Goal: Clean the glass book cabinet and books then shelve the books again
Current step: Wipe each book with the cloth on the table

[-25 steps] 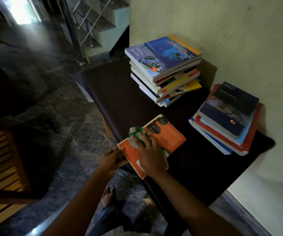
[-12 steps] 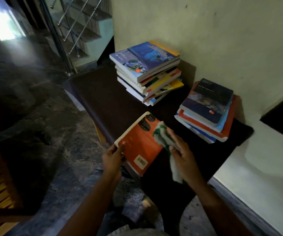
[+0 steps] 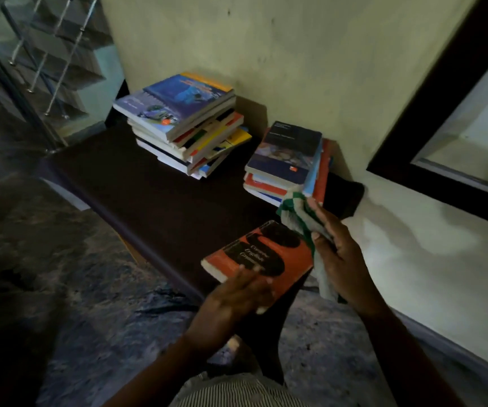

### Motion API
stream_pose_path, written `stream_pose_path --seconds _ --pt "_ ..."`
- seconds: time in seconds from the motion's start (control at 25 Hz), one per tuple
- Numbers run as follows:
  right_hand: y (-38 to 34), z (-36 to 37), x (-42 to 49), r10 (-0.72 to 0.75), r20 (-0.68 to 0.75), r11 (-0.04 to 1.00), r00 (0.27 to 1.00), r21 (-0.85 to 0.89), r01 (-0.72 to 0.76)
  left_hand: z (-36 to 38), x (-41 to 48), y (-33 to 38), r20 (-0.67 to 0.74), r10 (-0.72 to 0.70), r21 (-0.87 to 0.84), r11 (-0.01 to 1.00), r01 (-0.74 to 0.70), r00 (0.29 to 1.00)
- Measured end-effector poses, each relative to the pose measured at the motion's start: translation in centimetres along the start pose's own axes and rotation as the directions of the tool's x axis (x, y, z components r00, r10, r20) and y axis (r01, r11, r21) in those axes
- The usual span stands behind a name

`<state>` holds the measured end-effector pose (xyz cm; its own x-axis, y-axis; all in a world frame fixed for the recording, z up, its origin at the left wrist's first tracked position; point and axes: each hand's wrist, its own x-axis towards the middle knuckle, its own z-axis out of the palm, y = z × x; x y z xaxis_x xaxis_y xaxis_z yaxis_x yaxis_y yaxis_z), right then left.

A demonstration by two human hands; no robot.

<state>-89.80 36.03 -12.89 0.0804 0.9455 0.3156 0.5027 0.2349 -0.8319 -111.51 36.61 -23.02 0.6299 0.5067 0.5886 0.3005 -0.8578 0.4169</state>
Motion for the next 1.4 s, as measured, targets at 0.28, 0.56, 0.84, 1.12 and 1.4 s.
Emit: stream_pose_path --seconds 0.28,0.56,0.84,1.12,1.4 --pt "1.9 1.5 -3.1 0.071 0.056 0.997 0.996 -0.006 -0.071 3.5 -4.0 -3.0 0.276 0.122 0.154 0.974 -0.169 0.954" --pt "2.6 1.2 -3.1 0.112 0.023 0.993 0.993 -0.027 -0.112 -1.6 2.4 -1.7 0.321 -0.662 -0.635 0.381 0.673 0.677" --pt "2.2 -0.9 -0.1 0.105 -0.059 0.98 0.993 -0.163 -0.113 0.6 19.5 -9.7 0.569 -0.821 -0.675 -0.44 0.592 0.038" --pt "3.9 -1.6 2.8 0.126 -0.095 0.966 0.987 -0.215 -0.144 2.8 22.5 -14.1 0.192 -0.97 -0.752 -0.049 0.657 0.148" --pt "3.5 0.7 5.7 0.041 -0.032 0.995 0.999 -0.091 -0.043 -1.7 15.8 -12.6 0.301 -0.943 -0.928 -0.254 0.274 0.144"
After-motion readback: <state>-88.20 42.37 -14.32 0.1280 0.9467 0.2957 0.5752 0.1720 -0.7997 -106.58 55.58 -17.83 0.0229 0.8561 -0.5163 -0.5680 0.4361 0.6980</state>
